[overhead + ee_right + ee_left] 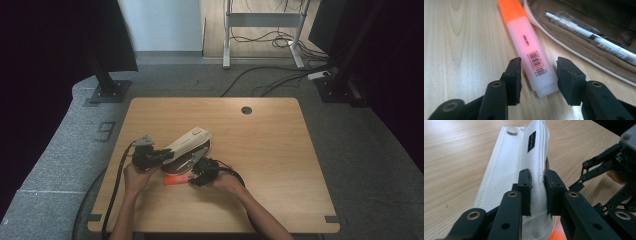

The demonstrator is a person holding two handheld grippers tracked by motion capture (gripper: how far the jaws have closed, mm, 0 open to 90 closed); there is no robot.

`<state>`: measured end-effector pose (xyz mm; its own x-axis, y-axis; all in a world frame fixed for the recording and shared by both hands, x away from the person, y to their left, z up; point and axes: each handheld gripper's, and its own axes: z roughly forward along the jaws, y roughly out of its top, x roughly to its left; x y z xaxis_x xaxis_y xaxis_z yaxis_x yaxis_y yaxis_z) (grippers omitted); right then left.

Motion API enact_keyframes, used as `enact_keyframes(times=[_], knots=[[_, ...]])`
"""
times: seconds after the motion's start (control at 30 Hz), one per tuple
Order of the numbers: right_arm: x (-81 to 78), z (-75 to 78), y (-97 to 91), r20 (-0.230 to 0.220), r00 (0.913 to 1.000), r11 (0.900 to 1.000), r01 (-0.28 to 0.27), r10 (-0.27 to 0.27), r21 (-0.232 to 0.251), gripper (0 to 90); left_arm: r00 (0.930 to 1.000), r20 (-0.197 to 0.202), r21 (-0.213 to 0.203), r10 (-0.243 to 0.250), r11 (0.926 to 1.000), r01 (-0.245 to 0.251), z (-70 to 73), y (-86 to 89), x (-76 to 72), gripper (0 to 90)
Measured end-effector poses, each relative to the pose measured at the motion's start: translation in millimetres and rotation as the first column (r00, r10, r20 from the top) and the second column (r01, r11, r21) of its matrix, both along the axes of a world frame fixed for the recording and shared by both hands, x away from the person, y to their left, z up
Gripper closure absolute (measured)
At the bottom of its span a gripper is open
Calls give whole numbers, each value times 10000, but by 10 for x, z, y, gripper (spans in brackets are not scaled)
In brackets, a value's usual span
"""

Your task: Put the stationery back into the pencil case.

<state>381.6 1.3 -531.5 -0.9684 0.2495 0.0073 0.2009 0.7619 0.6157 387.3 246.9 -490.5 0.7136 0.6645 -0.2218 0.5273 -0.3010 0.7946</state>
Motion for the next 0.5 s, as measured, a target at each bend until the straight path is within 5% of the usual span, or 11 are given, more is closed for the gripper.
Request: enact_keyframes(times=[0.5], knots=[[-132, 16, 75, -278, 9984, 9988, -494, 496, 61, 648, 10000, 62, 59, -48, 10000, 48, -8, -5, -2, 760]])
